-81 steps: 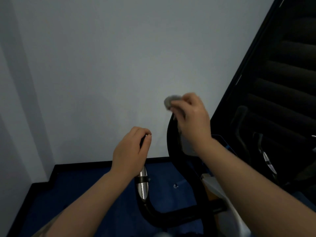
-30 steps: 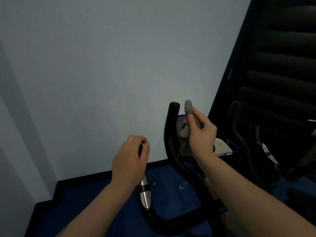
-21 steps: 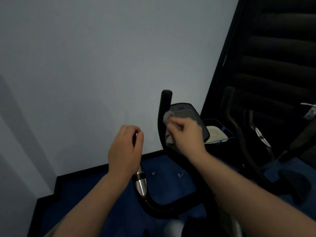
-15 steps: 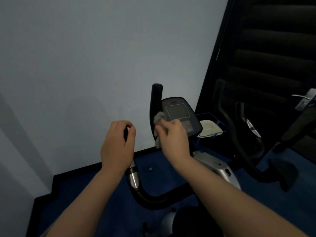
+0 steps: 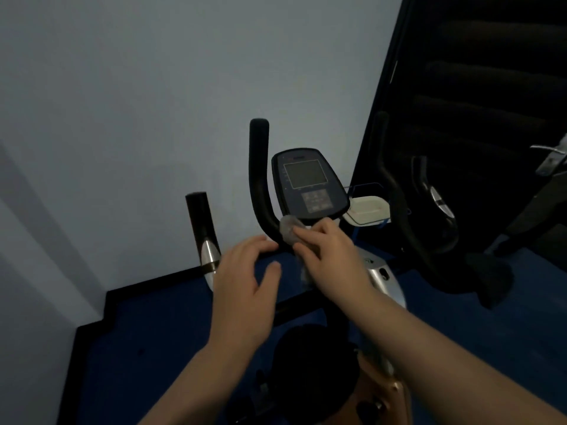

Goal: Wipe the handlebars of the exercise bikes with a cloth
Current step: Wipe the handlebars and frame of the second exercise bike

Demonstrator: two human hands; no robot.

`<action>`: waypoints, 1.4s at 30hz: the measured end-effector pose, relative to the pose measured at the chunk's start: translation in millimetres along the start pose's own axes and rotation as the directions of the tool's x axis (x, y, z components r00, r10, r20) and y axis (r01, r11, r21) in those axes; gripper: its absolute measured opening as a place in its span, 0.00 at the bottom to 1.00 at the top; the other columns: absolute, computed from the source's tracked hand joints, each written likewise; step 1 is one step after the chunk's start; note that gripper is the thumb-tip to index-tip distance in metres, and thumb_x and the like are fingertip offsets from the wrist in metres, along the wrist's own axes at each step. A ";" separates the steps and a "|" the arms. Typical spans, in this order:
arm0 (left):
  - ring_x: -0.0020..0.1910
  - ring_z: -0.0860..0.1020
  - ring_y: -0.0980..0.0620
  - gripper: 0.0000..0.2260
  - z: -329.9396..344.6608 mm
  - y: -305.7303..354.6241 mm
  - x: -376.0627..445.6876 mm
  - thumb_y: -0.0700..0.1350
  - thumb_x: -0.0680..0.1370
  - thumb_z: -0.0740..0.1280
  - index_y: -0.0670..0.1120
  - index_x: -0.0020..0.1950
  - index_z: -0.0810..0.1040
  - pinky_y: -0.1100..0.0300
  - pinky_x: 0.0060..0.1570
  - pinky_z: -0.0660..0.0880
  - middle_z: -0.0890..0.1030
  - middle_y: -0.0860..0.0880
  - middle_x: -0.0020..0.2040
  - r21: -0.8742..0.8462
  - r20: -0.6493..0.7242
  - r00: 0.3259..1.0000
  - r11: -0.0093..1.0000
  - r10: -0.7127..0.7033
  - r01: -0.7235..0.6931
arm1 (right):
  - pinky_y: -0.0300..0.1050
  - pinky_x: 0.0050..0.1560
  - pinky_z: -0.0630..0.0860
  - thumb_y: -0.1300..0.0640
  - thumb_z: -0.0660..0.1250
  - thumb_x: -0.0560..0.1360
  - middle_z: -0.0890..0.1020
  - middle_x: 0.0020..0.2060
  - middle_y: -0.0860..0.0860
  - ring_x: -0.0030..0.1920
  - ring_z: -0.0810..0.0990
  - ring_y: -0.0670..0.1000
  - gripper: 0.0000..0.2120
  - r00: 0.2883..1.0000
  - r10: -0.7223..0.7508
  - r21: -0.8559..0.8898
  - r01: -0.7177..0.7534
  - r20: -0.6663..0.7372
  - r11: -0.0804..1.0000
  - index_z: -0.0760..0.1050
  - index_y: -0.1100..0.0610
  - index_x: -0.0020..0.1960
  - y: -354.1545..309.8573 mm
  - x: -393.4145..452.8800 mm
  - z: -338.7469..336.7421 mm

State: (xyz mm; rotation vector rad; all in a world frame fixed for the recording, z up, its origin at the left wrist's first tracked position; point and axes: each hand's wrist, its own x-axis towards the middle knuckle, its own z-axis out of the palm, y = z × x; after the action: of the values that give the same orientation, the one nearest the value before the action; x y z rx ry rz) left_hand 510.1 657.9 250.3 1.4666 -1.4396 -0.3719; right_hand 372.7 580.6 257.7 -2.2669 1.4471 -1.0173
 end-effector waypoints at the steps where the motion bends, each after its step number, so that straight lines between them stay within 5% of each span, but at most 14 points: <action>1: 0.58 0.70 0.68 0.10 3.0 3.6 -8.0 0.45 0.78 0.64 0.57 0.56 0.76 0.71 0.58 0.63 0.74 0.66 0.55 -0.017 0.039 0.999 1.000 -0.007 0.008 | 0.49 0.48 0.77 0.55 0.68 0.75 0.74 0.45 0.48 0.46 0.76 0.48 0.15 1.000 -0.014 -0.005 0.015 0.006 1.000 0.78 0.50 0.62 8.1 -11.4 -7.7; 7: 0.56 0.70 0.61 0.10 22.6 17.9 -34.6 0.51 0.78 0.61 0.57 0.59 0.73 0.57 0.59 0.69 0.75 0.61 0.55 0.132 0.251 0.964 0.989 -0.090 0.058 | 0.47 0.49 0.76 0.53 0.67 0.75 0.75 0.44 0.44 0.50 0.78 0.51 0.09 0.984 0.125 -0.133 -0.109 0.126 0.985 0.82 0.51 0.54 42.4 -24.0 -36.6; 12: 0.55 0.72 0.56 0.12 26.9 14.7 -35.3 0.51 0.78 0.61 0.54 0.61 0.74 0.54 0.59 0.71 0.77 0.56 0.56 0.270 0.278 0.955 0.962 -0.107 0.029 | 0.40 0.46 0.72 0.56 0.63 0.78 0.76 0.48 0.49 0.47 0.78 0.49 0.11 0.982 0.184 -0.007 -0.184 -0.045 0.983 0.80 0.55 0.57 35.3 -59.6 -12.0; 15: 0.56 0.72 0.56 0.13 28.7 13.5 -34.7 0.51 0.79 0.60 0.54 0.62 0.74 0.54 0.59 0.70 0.76 0.57 0.58 0.289 0.305 0.946 0.957 -0.111 0.019 | 0.42 0.33 0.69 0.57 0.66 0.76 0.76 0.46 0.51 0.42 0.77 0.50 0.08 0.998 0.027 -0.258 -0.040 -0.054 0.965 0.81 0.54 0.54 50.5 -78.7 -29.9; 18: 0.56 0.71 0.57 0.13 29.2 13.1 -35.1 0.51 0.79 0.60 0.54 0.63 0.73 0.55 0.59 0.70 0.75 0.57 0.59 0.293 0.323 0.939 0.956 -0.116 0.018 | 0.43 0.34 0.70 0.53 0.62 0.78 0.75 0.52 0.51 0.46 0.77 0.52 0.10 0.994 0.104 -0.394 -0.108 -0.032 0.913 0.80 0.52 0.55 49.1 -61.4 -36.9; 22: 0.54 0.71 0.57 0.13 27.7 12.9 -37.6 0.51 0.79 0.60 0.54 0.62 0.73 0.56 0.57 0.70 0.76 0.57 0.57 0.279 0.307 0.944 0.960 -0.124 0.035 | 0.43 0.35 0.72 0.53 0.62 0.78 0.76 0.52 0.46 0.43 0.79 0.50 0.11 0.994 0.106 -0.250 -0.108 -0.022 0.962 0.79 0.50 0.57 35.4 -75.8 -24.0; 28: 0.55 0.72 0.56 0.12 27.0 13.6 -38.3 0.50 0.79 0.60 0.54 0.62 0.74 0.55 0.58 0.71 0.76 0.57 0.56 0.274 0.302 0.945 0.961 -0.128 0.042 | 0.45 0.35 0.70 0.53 0.59 0.79 0.75 0.53 0.48 0.44 0.78 0.53 0.11 0.988 0.154 -0.341 -0.154 -0.028 0.927 0.79 0.52 0.54 43.7 -56.3 -28.3; 34: 0.51 0.73 0.58 0.12 25.4 15.2 -41.0 0.50 0.79 0.60 0.54 0.62 0.74 0.56 0.54 0.72 0.75 0.59 0.51 0.263 0.287 0.951 0.964 -0.118 0.041 | 0.47 0.42 0.75 0.51 0.62 0.78 0.76 0.45 0.44 0.47 0.78 0.49 0.09 0.980 0.173 -0.114 -0.162 0.096 0.980 0.80 0.48 0.52 50.1 -54.6 -42.7; 37: 0.52 0.73 0.58 0.12 25.9 14.9 -40.2 0.50 0.79 0.60 0.54 0.62 0.74 0.56 0.54 0.72 0.75 0.58 0.52 0.276 0.290 0.950 0.961 -0.116 0.033 | 0.48 0.50 0.76 0.51 0.63 0.77 0.80 0.48 0.48 0.50 0.79 0.52 0.10 0.964 0.263 0.085 -0.265 0.034 0.960 0.80 0.49 0.55 33.6 -27.7 -30.9; 42: 0.52 0.72 0.59 0.12 27.5 11.7 -41.6 0.50 0.79 0.60 0.55 0.61 0.74 0.59 0.54 0.71 0.76 0.59 0.53 0.245 0.262 0.956 0.967 -0.134 0.068 | 0.39 0.39 0.72 0.52 0.64 0.77 0.74 0.46 0.48 0.41 0.72 0.42 0.15 0.984 0.124 0.061 -0.117 -0.126 0.991 0.76 0.51 0.64 22.1 -92.5 -10.5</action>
State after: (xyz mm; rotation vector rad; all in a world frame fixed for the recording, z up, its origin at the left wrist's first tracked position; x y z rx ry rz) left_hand 471.8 685.2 230.1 1.7370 -1.6785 -0.5008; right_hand 326.6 652.6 214.5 -2.0822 1.5676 -1.1689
